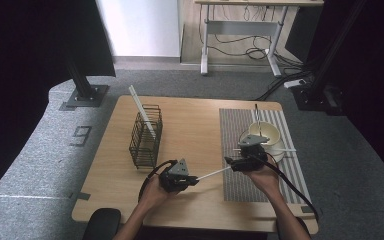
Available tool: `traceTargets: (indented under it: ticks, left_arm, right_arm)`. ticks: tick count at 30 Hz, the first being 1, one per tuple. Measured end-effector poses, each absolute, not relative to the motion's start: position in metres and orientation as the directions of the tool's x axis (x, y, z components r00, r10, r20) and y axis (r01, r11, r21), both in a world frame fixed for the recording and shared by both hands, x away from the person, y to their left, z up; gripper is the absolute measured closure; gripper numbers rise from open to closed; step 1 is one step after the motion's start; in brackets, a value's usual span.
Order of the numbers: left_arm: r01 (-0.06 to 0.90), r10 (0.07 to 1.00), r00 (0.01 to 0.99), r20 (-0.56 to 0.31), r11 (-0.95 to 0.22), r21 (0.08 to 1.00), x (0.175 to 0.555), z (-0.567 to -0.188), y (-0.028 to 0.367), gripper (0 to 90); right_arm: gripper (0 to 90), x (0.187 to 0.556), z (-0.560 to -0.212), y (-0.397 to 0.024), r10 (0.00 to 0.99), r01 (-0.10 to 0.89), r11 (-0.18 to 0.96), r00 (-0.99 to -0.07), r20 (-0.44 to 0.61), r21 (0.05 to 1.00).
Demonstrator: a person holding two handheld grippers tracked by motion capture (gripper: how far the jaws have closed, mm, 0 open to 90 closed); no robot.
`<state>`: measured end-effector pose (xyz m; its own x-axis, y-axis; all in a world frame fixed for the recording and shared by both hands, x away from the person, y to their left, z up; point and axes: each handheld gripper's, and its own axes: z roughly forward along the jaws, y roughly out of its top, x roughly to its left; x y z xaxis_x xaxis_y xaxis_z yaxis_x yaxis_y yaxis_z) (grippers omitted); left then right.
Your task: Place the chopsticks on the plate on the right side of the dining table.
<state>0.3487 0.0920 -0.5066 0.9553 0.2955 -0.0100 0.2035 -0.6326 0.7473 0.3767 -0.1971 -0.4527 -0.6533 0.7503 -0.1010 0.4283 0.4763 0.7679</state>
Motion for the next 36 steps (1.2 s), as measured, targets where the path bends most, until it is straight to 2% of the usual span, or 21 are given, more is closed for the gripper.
traceTargets:
  ticks: [17,21,28,36]
  left_arm:
    - [0.104,0.167,0.986,0.027,-0.725,0.68,0.339,-0.509,0.081,85.8]
    - [0.085,0.139,0.99,0.026,-0.73,0.678,0.336,-0.509,0.079,85.8]
    - [0.051,0.092,0.995,0.025,-0.733,0.678,0.332,-0.508,0.076,85.8]
    - [0.032,0.061,0.998,0.019,-0.739,0.672,0.33,-0.509,0.075,85.8]
  right_arm:
    - [10.2,0.338,-0.468,-0.206,0.626,0.404,0.617,-0.772,-0.11,0.675]
    - [10.2,0.329,-0.474,-0.201,0.59,0.404,0.674,-0.798,-0.121,0.619]
    - [18.7,0.318,-0.489,-0.188,0.527,0.378,0.747,-0.838,-0.14,0.547]
    - [43.6,0.313,-0.496,-0.182,0.465,0.326,0.804,-0.866,-0.183,0.498]
